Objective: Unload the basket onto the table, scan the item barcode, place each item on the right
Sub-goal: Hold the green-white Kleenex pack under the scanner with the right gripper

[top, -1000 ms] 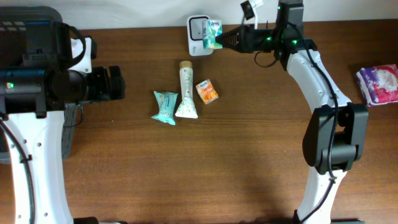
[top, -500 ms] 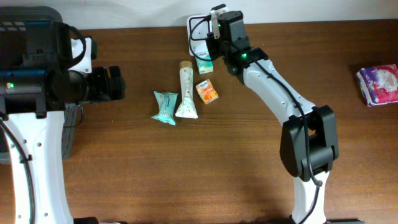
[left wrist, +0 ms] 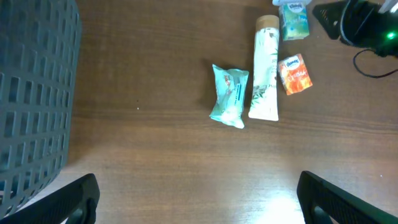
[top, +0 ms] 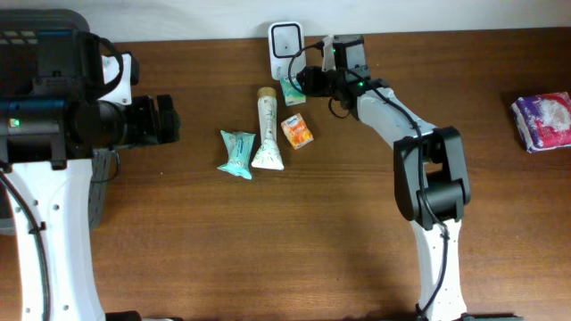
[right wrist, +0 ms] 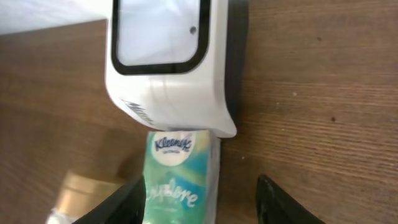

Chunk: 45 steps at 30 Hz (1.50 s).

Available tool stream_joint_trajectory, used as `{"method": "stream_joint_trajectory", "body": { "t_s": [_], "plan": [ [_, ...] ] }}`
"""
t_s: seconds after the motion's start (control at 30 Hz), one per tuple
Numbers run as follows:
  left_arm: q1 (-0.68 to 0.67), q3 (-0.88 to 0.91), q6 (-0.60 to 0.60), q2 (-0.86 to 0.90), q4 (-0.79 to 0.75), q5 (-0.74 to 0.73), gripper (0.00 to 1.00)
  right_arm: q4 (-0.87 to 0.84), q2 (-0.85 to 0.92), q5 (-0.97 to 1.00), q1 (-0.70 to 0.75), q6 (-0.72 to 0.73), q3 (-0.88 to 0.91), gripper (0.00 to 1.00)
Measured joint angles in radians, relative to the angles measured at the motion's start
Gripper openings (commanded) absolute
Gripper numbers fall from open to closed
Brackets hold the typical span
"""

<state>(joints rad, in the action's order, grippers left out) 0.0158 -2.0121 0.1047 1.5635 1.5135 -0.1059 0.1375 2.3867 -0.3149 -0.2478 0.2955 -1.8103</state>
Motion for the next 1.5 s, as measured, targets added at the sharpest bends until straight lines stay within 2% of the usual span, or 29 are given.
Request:
{"method": "stream_joint_trajectory", "body": {
  "t_s": [0.2, 0.3, 0.5, 0.53, 0.6, 0.83, 1.0, 1.1, 1.13, 1.17, 1.27, 1.37, 1.5],
  "plan": [
    [0.0, 0.0, 0.0, 0.0, 0.0, 0.0, 0.99, -0.019, 0.056, -0.001, -0.008, -0.056, 0.0, 0.5],
    [0.0, 0.0, 0.0, 0.0, 0.0, 0.0, 0.99, -0.019, 0.057, -0.002, -0.03, -0.072, 0.0, 0.41],
    [0.0, 0.0, 0.0, 0.0, 0.0, 0.0, 0.99, 0.021, 0.057, -0.008, -0.031, -0.071, 0.0, 0.4],
    [0.0, 0.0, 0.0, 0.0, 0.0, 0.0, 0.99, 0.035, 0.057, -0.028, -0.031, -0.071, 0.0, 0.23],
    [0.0, 0.0, 0.0, 0.0, 0.0, 0.0, 0.99, 0.04, 0.057, -0.046, -0.031, -0.069, 0.0, 0.04],
    [0.0, 0.0, 0.0, 0.0, 0.0, 0.0, 0.99, 0.069, 0.003, -0.06, -0.035, -0.088, -0.004, 0.04],
    [0.0, 0.0, 0.0, 0.0, 0.0, 0.0, 0.99, 0.062, -0.193, 0.097, -0.033, -0.257, -0.005, 0.04],
    [0.0, 0.0, 0.0, 0.0, 0.0, 0.001, 0.99, -0.012, -0.193, 0.315, -0.041, -0.538, -0.003, 0.04],
    [0.0, 0.0, 0.0, 0.0, -0.001, 0.0, 0.99, -0.058, -0.192, 0.384, -0.054, -0.702, -0.003, 0.04],
    [0.0, 0.0, 0.0, 0.0, -0.001, 0.0, 0.99, -0.106, -0.187, 0.412, -0.065, -0.793, -0.002, 0.04],
    [0.0, 0.0, 0.0, 0.0, 0.001, 0.0, 0.99, -0.228, -0.126, 0.419, -0.088, -0.875, -0.005, 0.04],
    [0.0, 0.0, 0.0, 0.0, 0.0, 0.0, 0.99, -0.317, -0.056, 0.408, -0.11, -0.898, -0.003, 0.04],
    [0.0, 0.0, 0.0, 0.0, 0.0, 0.0, 0.99, -0.36, -0.027, 0.401, -0.119, -0.906, -0.003, 0.04]
  ]
}}
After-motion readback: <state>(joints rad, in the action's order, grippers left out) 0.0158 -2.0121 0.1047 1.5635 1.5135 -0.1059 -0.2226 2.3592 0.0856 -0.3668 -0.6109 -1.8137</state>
